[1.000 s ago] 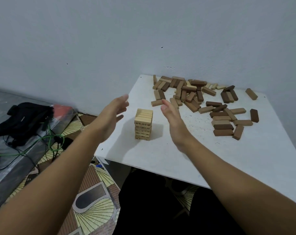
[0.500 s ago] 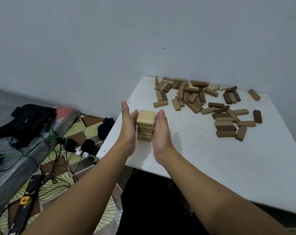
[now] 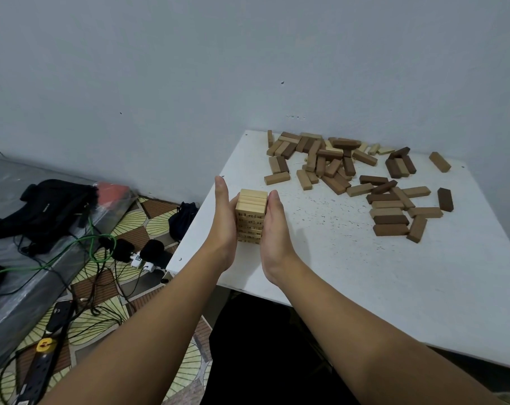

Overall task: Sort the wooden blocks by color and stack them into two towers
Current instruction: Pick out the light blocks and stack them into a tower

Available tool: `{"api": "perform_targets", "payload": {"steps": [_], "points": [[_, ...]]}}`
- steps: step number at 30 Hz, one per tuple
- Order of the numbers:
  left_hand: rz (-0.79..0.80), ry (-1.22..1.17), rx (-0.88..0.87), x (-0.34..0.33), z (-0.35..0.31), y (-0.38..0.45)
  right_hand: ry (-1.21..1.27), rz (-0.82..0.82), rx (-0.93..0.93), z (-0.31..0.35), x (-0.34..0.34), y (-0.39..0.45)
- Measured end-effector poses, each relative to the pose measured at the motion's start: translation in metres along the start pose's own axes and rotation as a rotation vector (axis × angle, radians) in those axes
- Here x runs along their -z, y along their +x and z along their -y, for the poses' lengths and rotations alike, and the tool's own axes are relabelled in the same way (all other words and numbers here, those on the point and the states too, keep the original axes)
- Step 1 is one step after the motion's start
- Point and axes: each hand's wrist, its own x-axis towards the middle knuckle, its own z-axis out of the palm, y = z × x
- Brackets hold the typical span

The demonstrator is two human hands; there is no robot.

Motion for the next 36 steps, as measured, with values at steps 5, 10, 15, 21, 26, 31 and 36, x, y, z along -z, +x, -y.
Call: {"api": "perform_targets", "payload": {"steps": [5,10,15,21,26,31,36], "points": [[-0.008,0.022,0.012,0.001,0.002,0.002,-0.012,0.032,0.006,-0.003,0.002,0.002],[-0.017,0.074,0.026,0.008,0.001,0.004,-0.038,0.048,0.010,-0.002,0.005,0.001],[-0.153,0.209,-0.092,0.013,-0.026,0.005,-0.202,0.025,0.119,0.018,0.036,0.001],[-0.019,1.011,-0.421,0.003,-0.069,0.022,-0.819,-0.067,0.254,0.059,0.105,0.019],[0.079,1.511,-0.477,-0.061,-0.077,0.051,-1.286,-0.103,0.256,0.086,0.179,0.036],[0.149,1.659,-0.452,-0.132,-0.042,0.092,-1.434,-0.168,0.201,0.107,0.228,0.054],[0.118,1.678,-0.380,-0.190,0.004,0.139,-1.536,-0.144,0.213,0.118,0.261,0.082]]}}
